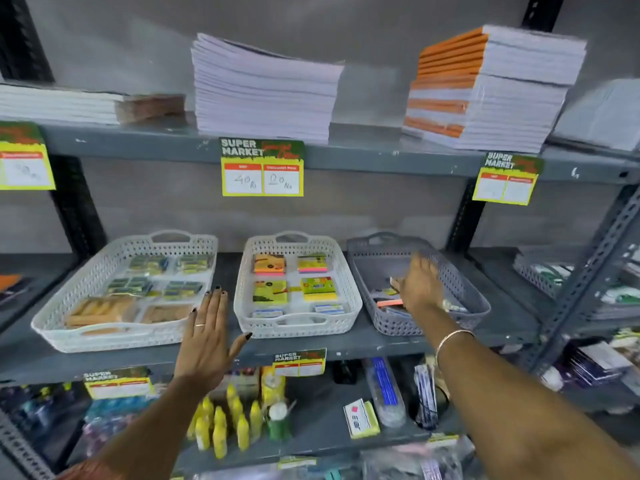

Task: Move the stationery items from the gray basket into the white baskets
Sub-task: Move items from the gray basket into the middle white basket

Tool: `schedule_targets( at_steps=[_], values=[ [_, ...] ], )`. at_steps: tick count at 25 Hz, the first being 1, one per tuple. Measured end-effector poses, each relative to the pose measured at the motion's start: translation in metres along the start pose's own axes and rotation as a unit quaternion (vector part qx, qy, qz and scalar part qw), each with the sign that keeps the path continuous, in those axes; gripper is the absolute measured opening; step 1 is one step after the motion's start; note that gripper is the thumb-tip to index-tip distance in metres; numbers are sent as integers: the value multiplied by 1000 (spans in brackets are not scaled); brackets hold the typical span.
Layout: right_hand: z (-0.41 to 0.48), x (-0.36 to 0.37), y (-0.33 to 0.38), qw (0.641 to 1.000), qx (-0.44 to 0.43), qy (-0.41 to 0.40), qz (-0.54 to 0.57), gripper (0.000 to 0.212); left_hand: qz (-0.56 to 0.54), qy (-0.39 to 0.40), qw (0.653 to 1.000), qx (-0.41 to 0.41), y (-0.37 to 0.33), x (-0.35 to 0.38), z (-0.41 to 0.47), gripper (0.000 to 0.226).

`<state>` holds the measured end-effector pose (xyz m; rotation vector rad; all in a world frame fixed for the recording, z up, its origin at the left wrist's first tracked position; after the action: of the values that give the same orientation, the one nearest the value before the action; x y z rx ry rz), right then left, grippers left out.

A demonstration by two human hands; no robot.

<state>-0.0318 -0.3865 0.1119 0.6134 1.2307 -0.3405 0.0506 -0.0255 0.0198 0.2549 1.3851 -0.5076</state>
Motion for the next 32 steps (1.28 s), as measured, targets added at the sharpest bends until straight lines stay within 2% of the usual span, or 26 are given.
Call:
schedule_targets(
  at_steps=[3,7,12,17,20,22,25,29,32],
  values=[
    [13,34,1,985,-29,145,-89,56,3,28,999,-30,7,26,2,95],
    [35,72,12,944,-101,244,-197,59,31,57,997,-40,14,54,9,108],
    [57,91,23,902,-141,279,-299,53,44,77,995,-36,14,66,18,121],
    [69,100,29,872,-168,310,-341,46,48,78,994,-51,12,68,18,106],
    [74,100,32,855,-159,336,-362,59,39,93,993,-54,13,70,18,108],
    [85,106,32,861,-149,339,-349,77,30,97,993,-57,13,70,17,107],
    [101,99,36,882,-115,347,-298,89,23,100,993,-62,14,70,17,106],
    [120,64,64,929,-92,268,-238,88,17,101,993,-61,15,71,17,106],
    [122,60,112,946,-139,226,-186,80,15,105,992,-63,17,73,17,106]
  ],
)
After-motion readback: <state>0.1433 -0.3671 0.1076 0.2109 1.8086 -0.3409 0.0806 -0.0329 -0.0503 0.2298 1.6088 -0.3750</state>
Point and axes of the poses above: each hand's wrist, its own z-axis towards the middle knuckle, its own x-axis out of the palm, y = z × x, the point moved 6 cm from there along z, towards the middle knuckle, and after that the axes turned 9 degrees about y, right-handed, at the moved point
